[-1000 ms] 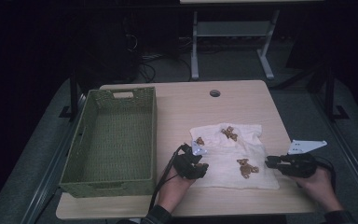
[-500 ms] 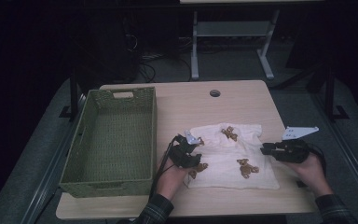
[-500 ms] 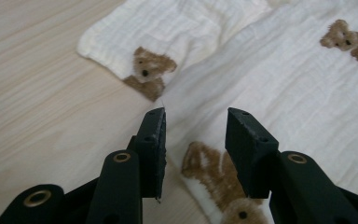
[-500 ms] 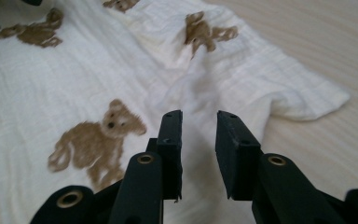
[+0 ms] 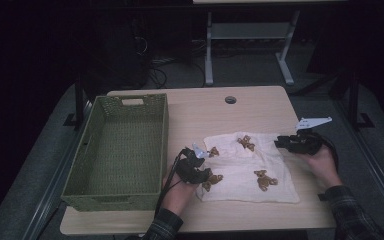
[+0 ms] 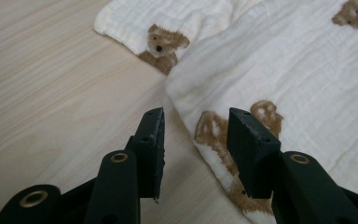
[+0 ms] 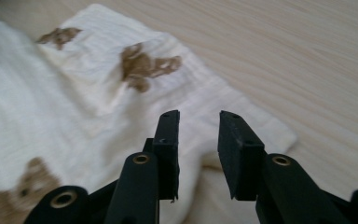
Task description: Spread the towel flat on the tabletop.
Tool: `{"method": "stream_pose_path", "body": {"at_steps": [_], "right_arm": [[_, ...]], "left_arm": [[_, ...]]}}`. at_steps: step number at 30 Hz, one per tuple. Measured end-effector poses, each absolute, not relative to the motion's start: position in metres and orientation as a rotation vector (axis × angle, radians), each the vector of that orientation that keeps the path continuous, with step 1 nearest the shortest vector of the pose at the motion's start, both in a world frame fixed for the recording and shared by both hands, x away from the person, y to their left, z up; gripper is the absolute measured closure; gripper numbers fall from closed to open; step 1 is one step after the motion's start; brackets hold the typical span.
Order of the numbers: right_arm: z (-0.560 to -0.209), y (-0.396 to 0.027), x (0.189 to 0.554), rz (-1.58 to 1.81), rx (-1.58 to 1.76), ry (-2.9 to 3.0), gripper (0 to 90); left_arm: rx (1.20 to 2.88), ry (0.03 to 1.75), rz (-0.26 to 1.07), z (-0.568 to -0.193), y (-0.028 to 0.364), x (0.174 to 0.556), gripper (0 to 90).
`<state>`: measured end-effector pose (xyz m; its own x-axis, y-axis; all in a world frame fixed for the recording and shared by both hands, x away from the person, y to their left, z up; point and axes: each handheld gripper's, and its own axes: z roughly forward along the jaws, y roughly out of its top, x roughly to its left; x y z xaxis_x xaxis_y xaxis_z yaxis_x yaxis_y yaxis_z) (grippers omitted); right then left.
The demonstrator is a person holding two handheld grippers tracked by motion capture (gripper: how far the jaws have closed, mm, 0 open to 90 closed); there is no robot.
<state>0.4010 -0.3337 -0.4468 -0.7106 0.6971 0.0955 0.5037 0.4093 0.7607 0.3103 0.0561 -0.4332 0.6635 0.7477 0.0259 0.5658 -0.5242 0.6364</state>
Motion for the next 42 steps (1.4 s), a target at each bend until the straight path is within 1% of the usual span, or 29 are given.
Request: {"method": "stream_pose_path", "body": {"at_steps": [7, 12, 17, 19, 22, 25, 28, 32, 35, 38, 40, 42], "right_arm": [[-0.465, -0.343, 0.435, 1.117, 1.176, 2.389, 66.2], [-0.471, -0.349, 0.445, 1.107, 1.213, 2.362, 66.0], [-0.478, -0.353, 0.452, 1.109, 1.249, 2.364, 67.2], [-0.478, -0.352, 0.452, 1.106, 1.249, 2.357, 71.2], [-0.478, -0.352, 0.453, 1.1, 1.245, 2.358, 76.5], [-0.478, -0.351, 0.453, 1.09, 1.233, 2.363, 82.2], [-0.478, -0.351, 0.453, 1.088, 1.213, 2.372, 85.6], [-0.478, -0.351, 0.453, 1.091, 1.212, 2.378, 86.8], [-0.477, -0.351, 0.454, 1.098, 1.229, 2.376, 87.1], [-0.476, -0.353, 0.454, 1.113, 1.235, 2.371, 87.1], [-0.476, -0.354, 0.453, 1.12, 1.244, 2.367, 87.1], [-0.475, -0.355, 0.453, 1.125, 1.249, 2.363, 87.4]], "left_arm": [[2.265, 1.015, 0.403, -0.431, 0.056, 0.314, 56.0], [2.253, 1.002, 0.406, -0.429, 0.046, 0.326, 55.9], [2.23, 1.022, 0.42, -0.431, 0.036, 0.349, 55.9], [2.243, 1.032, 0.414, -0.434, 0.033, 0.361, 55.0], [2.227, 1.065, 0.44, -0.441, 0.032, 0.381, 54.9], [2.218, 1.107, 0.47, -0.449, 0.033, 0.403, 55.9], [2.202, 1.142, 0.475, -0.456, 0.034, 0.421, 57.7], [2.201, 1.156, 0.505, -0.46, 0.034, 0.437, 63.3], [2.202, 1.158, 0.489, -0.462, 0.031, 0.444, 75.6], [2.217, 1.151, 0.483, -0.462, 0.029, 0.446, 83.5], [2.222, 1.152, 0.484, -0.462, 0.028, 0.447, 87.5], [2.221, 1.155, 0.489, -0.461, 0.028, 0.449, 88.7]]}}
